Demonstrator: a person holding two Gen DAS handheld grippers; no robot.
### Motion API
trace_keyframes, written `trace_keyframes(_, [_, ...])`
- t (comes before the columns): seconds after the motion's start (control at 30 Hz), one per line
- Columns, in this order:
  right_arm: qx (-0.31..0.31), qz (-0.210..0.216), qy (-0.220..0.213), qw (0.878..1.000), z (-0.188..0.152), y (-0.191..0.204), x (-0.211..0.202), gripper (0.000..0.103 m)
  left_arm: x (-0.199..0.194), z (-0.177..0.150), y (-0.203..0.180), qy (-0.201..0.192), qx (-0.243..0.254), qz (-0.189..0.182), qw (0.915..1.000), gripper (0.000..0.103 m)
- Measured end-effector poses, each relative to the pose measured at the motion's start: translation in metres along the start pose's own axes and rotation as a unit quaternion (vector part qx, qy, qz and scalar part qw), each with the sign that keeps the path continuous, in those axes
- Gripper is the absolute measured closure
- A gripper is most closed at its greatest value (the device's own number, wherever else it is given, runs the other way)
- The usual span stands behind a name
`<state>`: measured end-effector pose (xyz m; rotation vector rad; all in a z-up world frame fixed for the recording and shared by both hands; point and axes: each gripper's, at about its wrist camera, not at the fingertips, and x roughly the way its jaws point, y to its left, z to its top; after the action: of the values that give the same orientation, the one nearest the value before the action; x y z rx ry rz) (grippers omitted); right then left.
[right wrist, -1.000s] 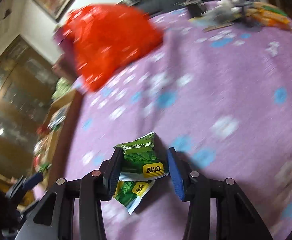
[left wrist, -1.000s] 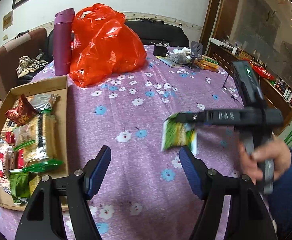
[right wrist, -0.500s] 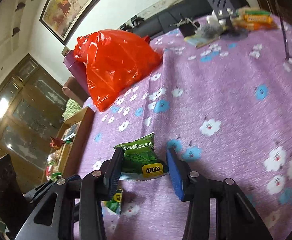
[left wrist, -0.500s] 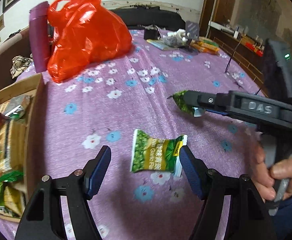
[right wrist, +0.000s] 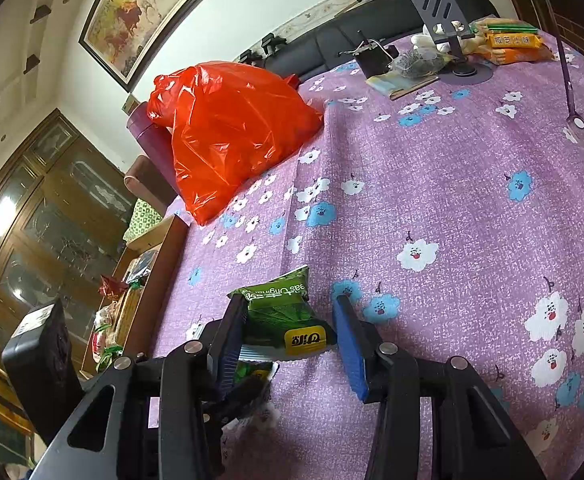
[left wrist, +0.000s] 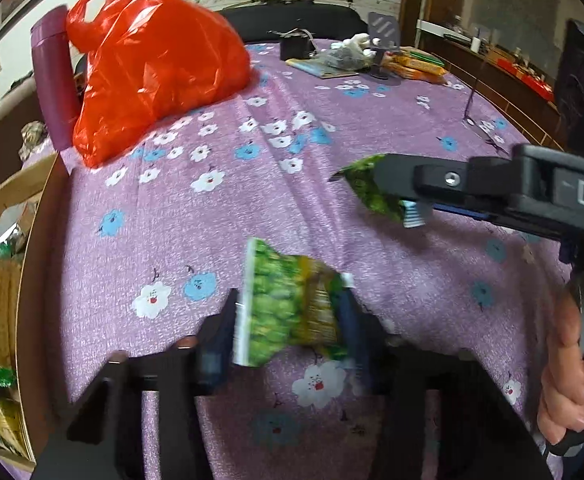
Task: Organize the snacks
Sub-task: 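Grasp the green pea bag with the left gripper while the right holds its packet, then carry both green packets over the box and open both grippers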
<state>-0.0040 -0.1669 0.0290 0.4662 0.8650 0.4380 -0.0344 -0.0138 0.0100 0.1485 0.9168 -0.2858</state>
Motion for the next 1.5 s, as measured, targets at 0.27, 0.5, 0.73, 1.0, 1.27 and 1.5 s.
trace_keyframes(0.27, [-0.006,0.0,-0.007,1.0,0.0,0.003,-0.002,0.055,-0.003,0.0,-0.004,-0.01,0.013,0.01,0.9998,0.073])
trace_keyframes(0.5, [-0.01,0.0,-0.013,1.0,0.0,0.004,-0.004,0.055,-0.007,0.0,-0.003,-0.016,0.013,0.017,0.9997,0.077])
trace_keyframes(0.73, [-0.001,-0.001,-0.019,1.0,0.001,0.001,-0.008,0.055,-0.015,0.002,0.002,-0.021,0.0,-0.001,0.9998,0.073])
trace_keyframes(1.0, [0.001,0.003,-0.026,1.0,0.002,0.002,-0.013,0.055,-0.008,0.007,0.014,-0.006,-0.034,-0.013,0.9993,0.056])
trace_keyframes(1.27, [-0.007,0.002,-0.023,1.0,0.001,0.006,-0.013,0.055,0.009,0.011,0.005,-0.004,-0.028,0.005,0.9996,0.078])
trace_keyframes(1.5, [-0.014,-0.005,-0.027,1.0,0.001,0.008,-0.012,0.055,-0.004,0.009,0.016,-0.02,-0.041,-0.011,0.9989,0.082])
